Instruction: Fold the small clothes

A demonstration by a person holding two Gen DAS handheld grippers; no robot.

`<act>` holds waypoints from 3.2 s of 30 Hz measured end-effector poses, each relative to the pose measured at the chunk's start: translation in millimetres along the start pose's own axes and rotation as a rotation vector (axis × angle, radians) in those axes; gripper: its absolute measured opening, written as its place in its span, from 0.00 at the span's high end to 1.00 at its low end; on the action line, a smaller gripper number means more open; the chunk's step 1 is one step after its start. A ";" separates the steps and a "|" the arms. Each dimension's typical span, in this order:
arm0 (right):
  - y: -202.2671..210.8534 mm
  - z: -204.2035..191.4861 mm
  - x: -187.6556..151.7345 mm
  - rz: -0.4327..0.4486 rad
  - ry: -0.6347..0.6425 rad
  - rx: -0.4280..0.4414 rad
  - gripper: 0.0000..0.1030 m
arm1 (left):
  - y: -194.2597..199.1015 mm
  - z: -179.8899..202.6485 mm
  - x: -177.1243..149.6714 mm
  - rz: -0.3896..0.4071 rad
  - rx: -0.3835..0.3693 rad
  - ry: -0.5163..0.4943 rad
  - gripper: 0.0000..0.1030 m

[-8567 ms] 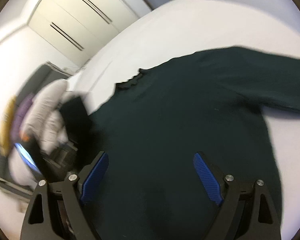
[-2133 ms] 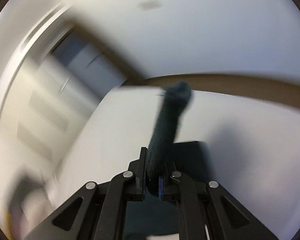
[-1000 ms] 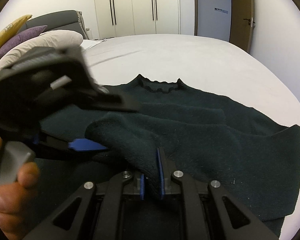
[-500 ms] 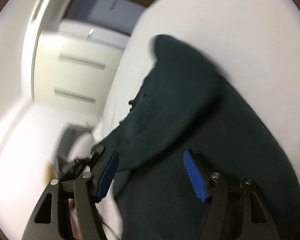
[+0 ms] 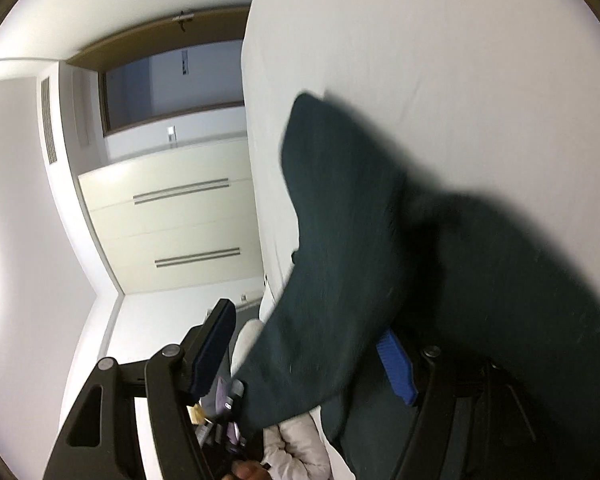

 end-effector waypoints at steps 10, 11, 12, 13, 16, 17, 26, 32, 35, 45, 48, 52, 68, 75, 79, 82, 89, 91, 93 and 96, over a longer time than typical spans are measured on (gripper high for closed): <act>0.0 -2.2 8.2 0.034 -0.037 -0.015 0.31 | -19.9 -20.3 17.5 0.002 -0.036 0.082 0.93; 11.3 -2.2 12.2 0.040 -0.033 -0.002 0.30 | -6.0 -29.3 11.0 0.006 -0.037 0.088 0.93; 12.7 -6.8 19.0 0.051 -0.018 0.013 0.30 | -5.1 -35.0 12.6 0.013 -0.039 0.103 0.93; 14.0 -10.1 25.1 0.067 0.000 0.025 0.29 | -7.4 -38.5 14.7 0.017 -0.042 0.115 0.93; 12.6 -9.2 37.5 0.083 0.007 0.039 0.29 | -18.2 -52.3 12.6 0.006 -0.039 0.129 0.93; 9.6 -8.2 39.5 0.079 0.015 0.039 0.30 | -23.6 -56.2 9.1 -0.007 -0.031 0.127 0.93; -16.7 -18.5 24.6 0.004 0.090 0.018 0.30 | -69.8 -93.1 -22.5 -0.058 0.031 0.141 0.93; -7.4 -13.5 53.6 0.070 0.072 0.043 0.35 | -87.7 -112.3 -34.6 -0.089 0.059 0.134 0.93; -8.7 -14.0 51.3 0.058 0.121 0.042 0.35 | -99.0 -117.4 -45.6 -0.105 0.085 0.116 0.93; -17.2 -22.3 43.9 -0.009 0.180 -0.018 0.36 | -94.3 -115.9 -38.7 -0.055 0.106 0.042 0.90; -16.8 -22.8 44.9 0.010 0.172 -0.008 0.36 | -85.3 -106.5 -30.7 -0.006 0.105 -0.009 0.91; -20.4 -23.2 42.6 0.009 0.206 -0.012 0.36 | -91.0 -103.1 -27.1 0.009 0.134 -0.061 0.91; 54.2 -29.2 4.3 -0.042 0.263 -0.151 0.21 | -62.8 -110.9 -40.7 -0.028 0.467 -0.101 0.89; 18.3 -87.0 -11.5 -0.128 0.458 -0.094 0.27 | -102.0 -32.3 -35.0 -0.005 0.471 -0.378 0.89; -34.8 -85.5 -16.5 -0.213 0.492 -0.116 0.28 | -141.1 -44.7 -47.0 -0.103 0.510 -0.357 0.89; -59.3 -58.6 -12.6 -0.239 0.499 -0.209 0.32 | -147.6 -52.9 -59.5 -0.096 0.518 -0.397 0.89; -18.4 -14.1 36.2 -0.109 0.402 -0.259 0.93 | -139.9 -63.9 -68.6 -0.084 0.491 -0.412 0.89; -1.1 -23.9 41.4 -0.054 0.425 -0.287 0.90 | -140.7 -64.4 -72.8 -0.058 0.484 -0.409 0.89; 6.1 -39.5 40.4 -0.017 0.472 -0.297 0.74 | -136.4 -69.3 -75.8 -0.044 0.473 -0.401 0.89; -4.5 -69.1 32.8 -0.010 0.529 -0.241 0.32 | -133.6 -73.8 -75.2 -0.038 0.444 -0.374 0.89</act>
Point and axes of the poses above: each gripper's, at about its wrist camera, not at the fingertips, and y roughly against the way its jaws point, z to its right, x to its top, the point moved 4 cm from there along -y, roughly the way its jaws point, and after that the axes turned 3 degrees about -y, right-handed, at the moved point
